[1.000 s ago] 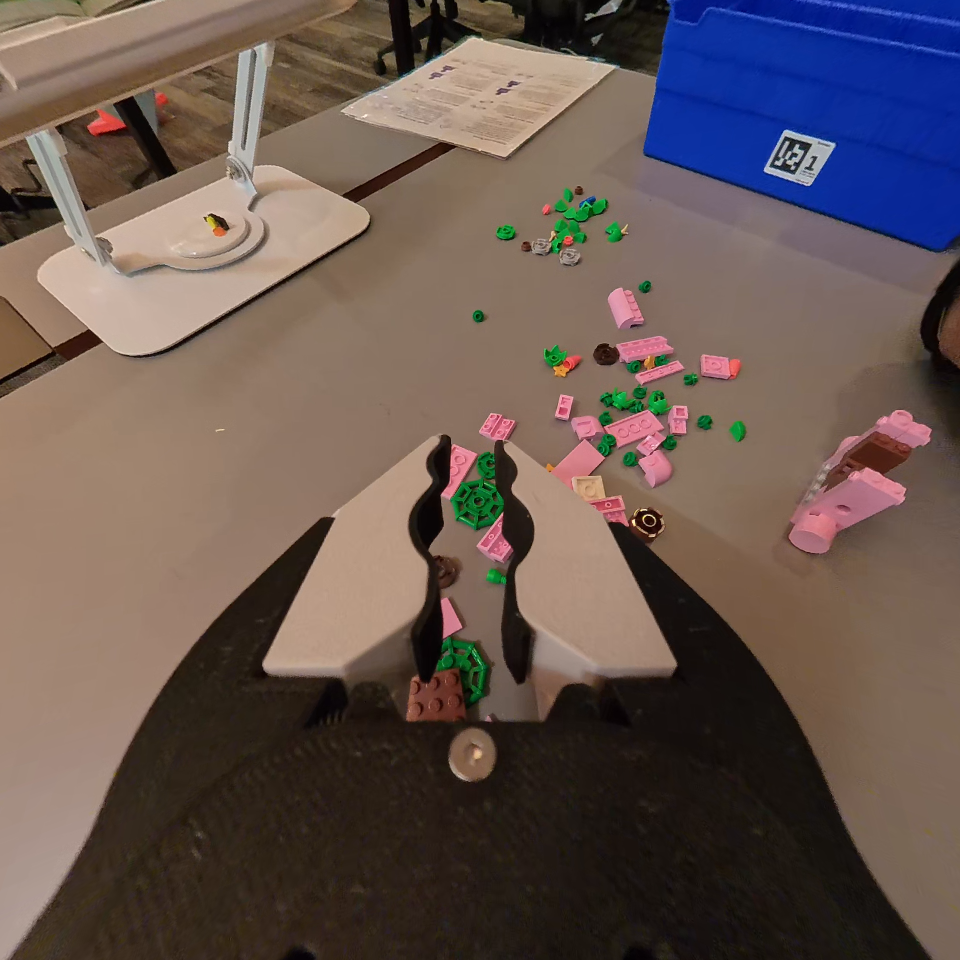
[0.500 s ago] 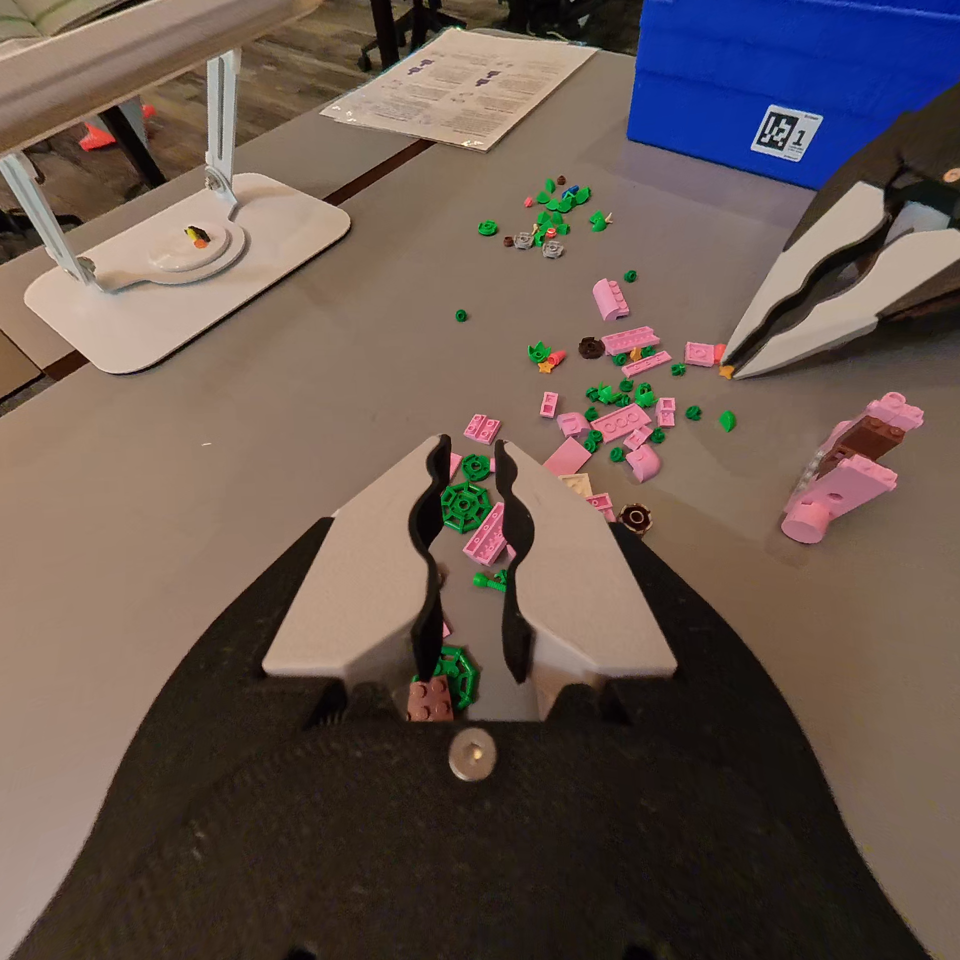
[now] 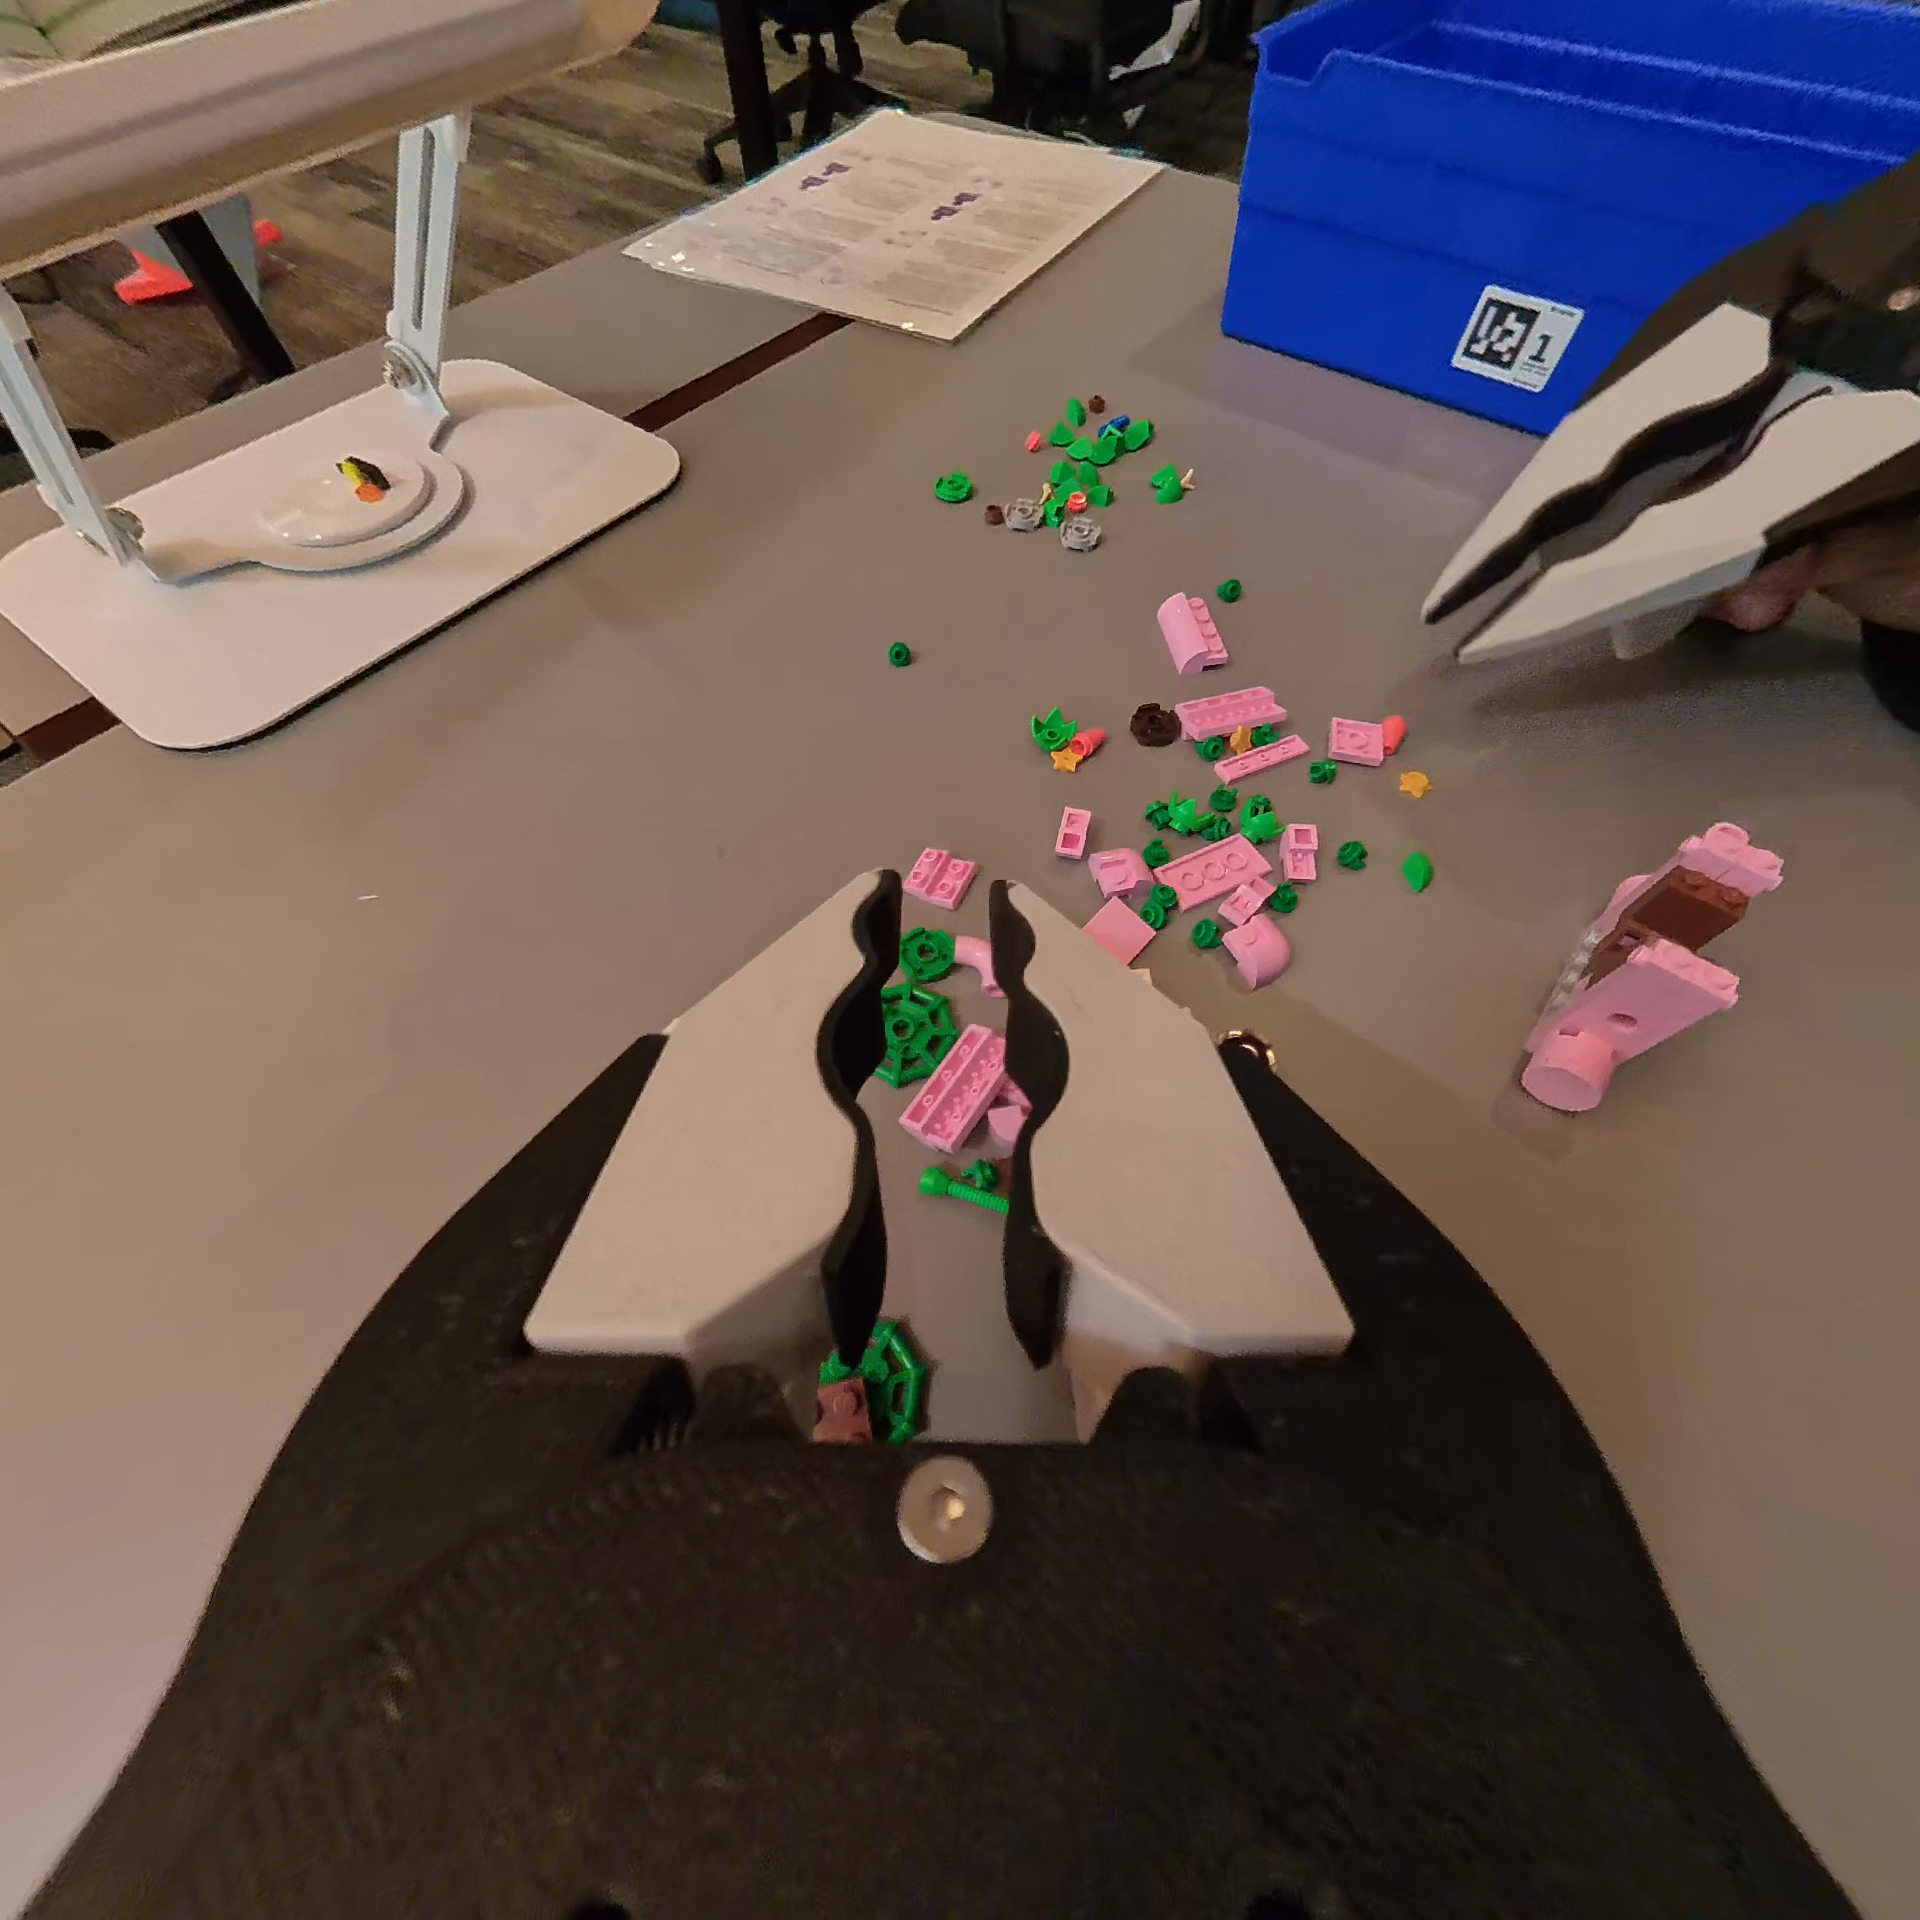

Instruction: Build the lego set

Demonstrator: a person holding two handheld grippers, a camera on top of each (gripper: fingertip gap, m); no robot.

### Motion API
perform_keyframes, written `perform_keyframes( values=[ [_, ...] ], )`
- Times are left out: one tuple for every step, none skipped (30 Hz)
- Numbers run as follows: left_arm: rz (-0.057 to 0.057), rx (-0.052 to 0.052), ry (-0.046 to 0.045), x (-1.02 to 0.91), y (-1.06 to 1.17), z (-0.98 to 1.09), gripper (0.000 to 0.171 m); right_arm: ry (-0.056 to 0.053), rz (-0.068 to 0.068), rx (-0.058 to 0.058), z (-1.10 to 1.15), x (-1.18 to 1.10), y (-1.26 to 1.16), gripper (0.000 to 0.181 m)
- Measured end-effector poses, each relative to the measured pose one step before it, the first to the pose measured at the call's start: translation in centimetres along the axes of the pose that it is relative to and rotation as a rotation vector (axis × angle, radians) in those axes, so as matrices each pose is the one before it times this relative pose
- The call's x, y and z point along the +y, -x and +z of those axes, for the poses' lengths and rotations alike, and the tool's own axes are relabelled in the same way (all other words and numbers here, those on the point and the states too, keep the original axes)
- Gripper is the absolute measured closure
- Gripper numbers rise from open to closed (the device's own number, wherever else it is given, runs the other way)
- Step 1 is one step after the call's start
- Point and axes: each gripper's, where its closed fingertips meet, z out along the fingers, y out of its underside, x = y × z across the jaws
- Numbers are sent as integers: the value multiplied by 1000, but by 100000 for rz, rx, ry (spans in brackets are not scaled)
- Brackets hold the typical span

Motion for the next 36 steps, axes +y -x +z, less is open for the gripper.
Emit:
perform_keyframes(
  values=[
    [129, 490, -24, -28, -145, 53, 157, -772, 570, 2330, -168, -47, -582, 171],
    [248, 515, 129, 5, -180, 63, 158, -522, 482, 3051, -134, -17, -682, 170],
    [359, 522, 386, 30, -195, 90, 158, -108, -7, 3593, -103, 31, -748, 169],
    [519, 385, 375, 14, -182, 75, 157, 474, -606, 3781, -66, 128, -746, 168],
    [582, 229, 255, 8, -165, 60, 158, 652, -542, 4253, -50, 153, -813, 168],
    [574, 152, 109, -20, -141, 38, 158, 267, -35, 4083, -44, 98, -785, 167],
    [505, 93, 35, -42, -120, 22, 157, -411, 739, 3606, -40, -20, -782, 166],
    [409, -369, 195, -19, -17, -15, 157, -878, 1523, 2944, -29, -100, -746, 164],
    [297, -1691, 660, 51, 231, -59, 158, -772, 2236, 2378, 6, -103, -737, 162],
    [417, -2488, 766, 63, 419, -147, 158, -482, 2760, 1750, 65, -74, -706, 159],
    [433, -2434, 250, -23, 478, -248, 158, -327, 2911, 896, 97, -61, -611, 156],
    [-55, -2219, -559, -126, 512, -321, 158, -359, 2837, 218, 90, -82, -488, 154],
    [-795, -1819, -1175, -200, 515, -370, 158, -441, 2494, -32, 67, -100, -411, 153],
    [-1371, -1557, -1606, -223, 523, -390, 158, -627, 1877, 143, 67, -125, -343, 152],
    [-1372, -1074, -1906, -157, 485, -336, 159, -888, 961, 175, 54, -177, -249, 153],
    [-1382, -639, -574, 47, 491, -243, 159, -969, -121, 269, 86, -200, -158, 154],
    [-1035, -778, 595, 214, 526, -205, 159, -810, -1280, 215, 134, -200, -27, 154],
    [-351, -1398, 465, 204, 614, -224, 159, -246, -2493, -433, 222, -133, 162, 156],
    [-178, -1465, 98, 139, 609, -262, 160, 639, -3495, -650, 317, -21, 301, 156],
    [-270, -689, -368, 69, 468, -289, 161, 1393, -4050, 17, 367, 77, 297, 156],
    [65, 1088, -480, 39, 164, -310, 171, 1601, -4268, 39, 356, 116, 376, 156],
    [776, 3340, -516, 14, -235, -334, 171, 1419, -4176, 70, 258, 120, 419, 156],
    [541, 1961, -1064, -59, -74, -311, 171, 916, -4096, 579, 130, 87, 371, 156],
    [728, 1360, -1287, -73, -19, -273, 171, -3, -3887, 987, -11, -21, 286, 156],
    [900, 1977, -939, -49, -149, -203, 171, -906, -3412, 1074, -98, -130, 243, 158],
    [1257, 2421, -396, 35, -273, -115, 171, -1338, -2827, 1166, -148, -177, 163, 160],
    [1719, 1951, 240, 129, -270, -24, 171, -1457, -2220, 1250, -182, -193, 92, 161],
    [2022, 1256, 910, 208, -258, 52, 171, -1485, -1776, 828, -175, -192, 94, 161],
    [2022, 263, 1476, 262, -196, 125, 171, -1557, -1499, -50, -187, -201, 171, 160],
    [1624, -570, 1535, 246, -104, 179, 171, -1411, -1149, -512, -184, -169, 200, 157],
    [1412, -30, 1287, 166, -194, 204, 171, -569, -441, -199, -207, -39, 107, 154],
    [1118, -22, 1340, 157, -165, 209, 171, 39, 298, -363, -207, 61, 78, 152],
    [638, -995, 1327, 179, 25, 146, 171, -101, 859, -688, -229, 45, 77, 149],
    [345, -1147, 728, 110, 97, 84, 171, -494, 1146, -280, -243, 6, -44, 148],
    [-58, -504, -123, -4, 69, 5, 171, -687, 1257, 56, -249, -32, -129, 147],
    [-600, 127, -760, -89, 25, -44, 171, -689, 1316, 54, -199, -49, -175, 147]
  ],
)
